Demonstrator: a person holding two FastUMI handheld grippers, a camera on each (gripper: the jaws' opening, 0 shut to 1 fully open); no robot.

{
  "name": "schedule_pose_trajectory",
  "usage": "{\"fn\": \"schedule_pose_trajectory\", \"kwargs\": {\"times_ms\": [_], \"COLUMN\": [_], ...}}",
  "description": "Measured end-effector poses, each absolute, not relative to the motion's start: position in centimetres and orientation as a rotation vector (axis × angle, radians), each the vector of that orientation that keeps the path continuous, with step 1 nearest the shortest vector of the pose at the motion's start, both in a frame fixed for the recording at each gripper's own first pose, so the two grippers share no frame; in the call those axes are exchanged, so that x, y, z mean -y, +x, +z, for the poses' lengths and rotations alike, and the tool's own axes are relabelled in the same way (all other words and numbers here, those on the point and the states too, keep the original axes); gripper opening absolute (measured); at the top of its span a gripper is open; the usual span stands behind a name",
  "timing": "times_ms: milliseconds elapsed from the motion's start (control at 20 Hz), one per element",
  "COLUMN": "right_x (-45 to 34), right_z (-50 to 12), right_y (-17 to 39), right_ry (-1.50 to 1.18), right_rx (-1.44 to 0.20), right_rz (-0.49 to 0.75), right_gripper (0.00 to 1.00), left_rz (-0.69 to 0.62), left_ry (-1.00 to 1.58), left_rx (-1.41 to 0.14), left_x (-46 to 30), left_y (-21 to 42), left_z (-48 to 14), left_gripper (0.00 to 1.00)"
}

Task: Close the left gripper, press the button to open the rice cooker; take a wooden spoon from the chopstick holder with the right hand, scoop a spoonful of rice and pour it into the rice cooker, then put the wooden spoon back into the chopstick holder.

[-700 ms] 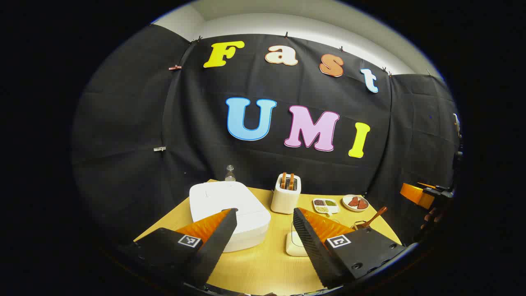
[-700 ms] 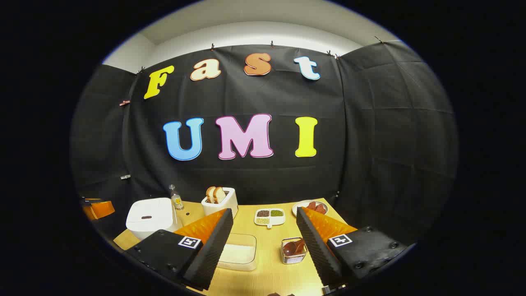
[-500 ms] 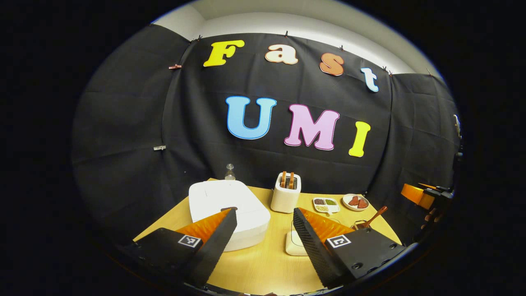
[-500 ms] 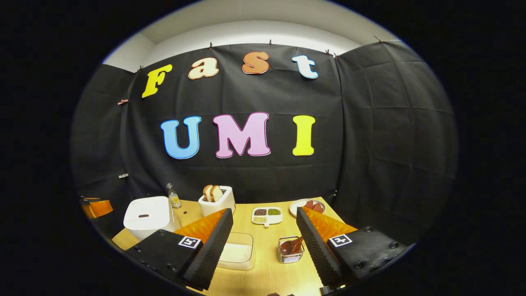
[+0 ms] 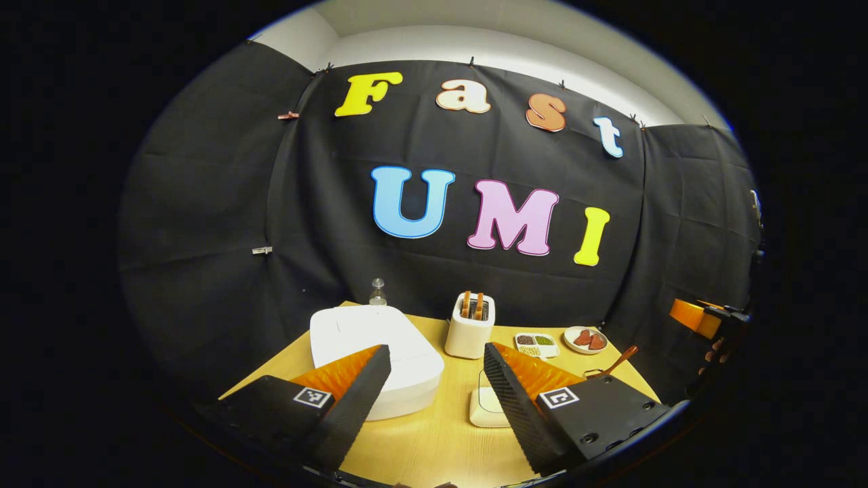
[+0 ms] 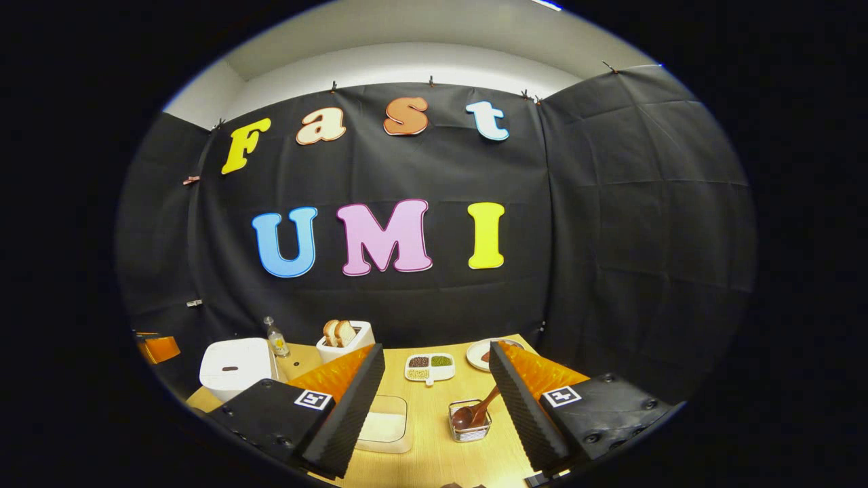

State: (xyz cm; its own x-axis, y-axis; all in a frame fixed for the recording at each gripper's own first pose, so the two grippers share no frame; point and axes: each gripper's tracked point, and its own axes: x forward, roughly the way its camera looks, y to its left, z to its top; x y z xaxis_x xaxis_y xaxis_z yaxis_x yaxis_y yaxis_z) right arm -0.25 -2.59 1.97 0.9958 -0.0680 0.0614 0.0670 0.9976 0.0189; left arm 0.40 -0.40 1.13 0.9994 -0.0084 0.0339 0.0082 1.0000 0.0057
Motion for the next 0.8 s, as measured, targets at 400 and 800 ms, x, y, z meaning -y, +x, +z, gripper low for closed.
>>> {"fn": "schedule_pose_trajectory", "kwargs": {"times_ms": [400, 800], "right_x": [4.0, 4.8], "right_z": [1.5, 1.3], "right_y": [-0.6, -0.1], "right_ry": [0.020, 0.005], "right_rx": [0.055, 0.034], "right_rz": [-0.094, -0.092], "right_gripper": [0.96, 0.96], "left_rz": [-0.008, -0.027], "left_ry": [0.021, 0.025], "left_rx": [0.025, 0.015], "left_x": [0.2, 1.1], "left_y": [1.9, 3.5], "left_z": [1.9, 3.2], "left_gripper": [0.95, 0.95]}}
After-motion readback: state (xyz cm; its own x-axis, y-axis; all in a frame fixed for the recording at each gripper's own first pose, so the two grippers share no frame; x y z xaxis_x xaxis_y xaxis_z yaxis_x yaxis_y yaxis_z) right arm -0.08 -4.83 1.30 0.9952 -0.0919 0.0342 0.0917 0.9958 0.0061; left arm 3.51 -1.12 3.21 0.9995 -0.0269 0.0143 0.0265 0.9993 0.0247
